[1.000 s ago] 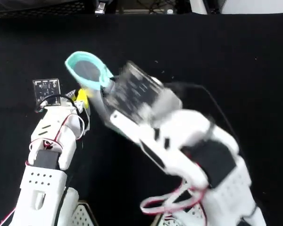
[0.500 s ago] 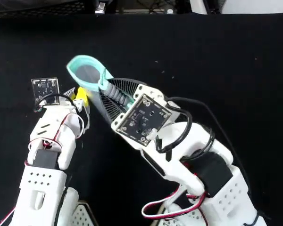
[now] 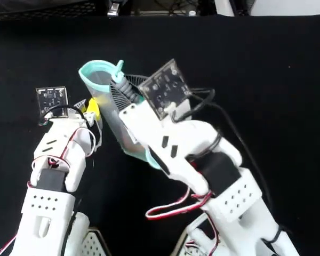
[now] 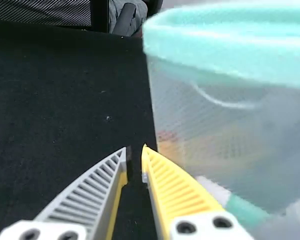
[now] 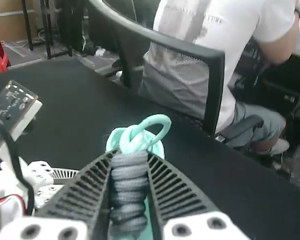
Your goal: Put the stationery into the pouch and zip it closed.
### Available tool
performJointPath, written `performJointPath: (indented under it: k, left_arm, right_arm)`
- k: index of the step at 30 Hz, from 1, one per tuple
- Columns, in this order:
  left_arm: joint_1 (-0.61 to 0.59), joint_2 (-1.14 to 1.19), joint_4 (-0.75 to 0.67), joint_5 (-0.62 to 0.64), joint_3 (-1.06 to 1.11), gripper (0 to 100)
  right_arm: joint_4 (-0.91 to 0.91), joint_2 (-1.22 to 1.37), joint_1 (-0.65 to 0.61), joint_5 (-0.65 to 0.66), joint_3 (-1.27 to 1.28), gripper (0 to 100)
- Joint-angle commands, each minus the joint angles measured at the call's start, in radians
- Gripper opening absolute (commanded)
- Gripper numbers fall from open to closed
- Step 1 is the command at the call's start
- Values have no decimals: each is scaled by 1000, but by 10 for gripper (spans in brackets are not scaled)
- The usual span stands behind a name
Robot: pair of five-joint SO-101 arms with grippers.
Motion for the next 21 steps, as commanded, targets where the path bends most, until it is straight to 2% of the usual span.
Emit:
performJointPath:
  k: [1, 3, 10, 19, 21]
  left_arm:
    - [13, 0, 0, 8, -56, 68]
    - [13, 0, 0, 8, -56, 68]
    - [65, 2, 0, 8, -33, 68]
    - [77, 2, 5, 8, -18, 68]
    - [77, 2, 5, 8, -18, 68]
  right_arm:
    - [-34, 2, 11, -17, -25, 12]
    - [35, 4, 15, -17, -65, 12]
    - [506, 148, 29, 54, -332, 12]
    - [913, 536, 25, 66, -1001, 12]
    - [1043, 621, 25, 129, -1136, 12]
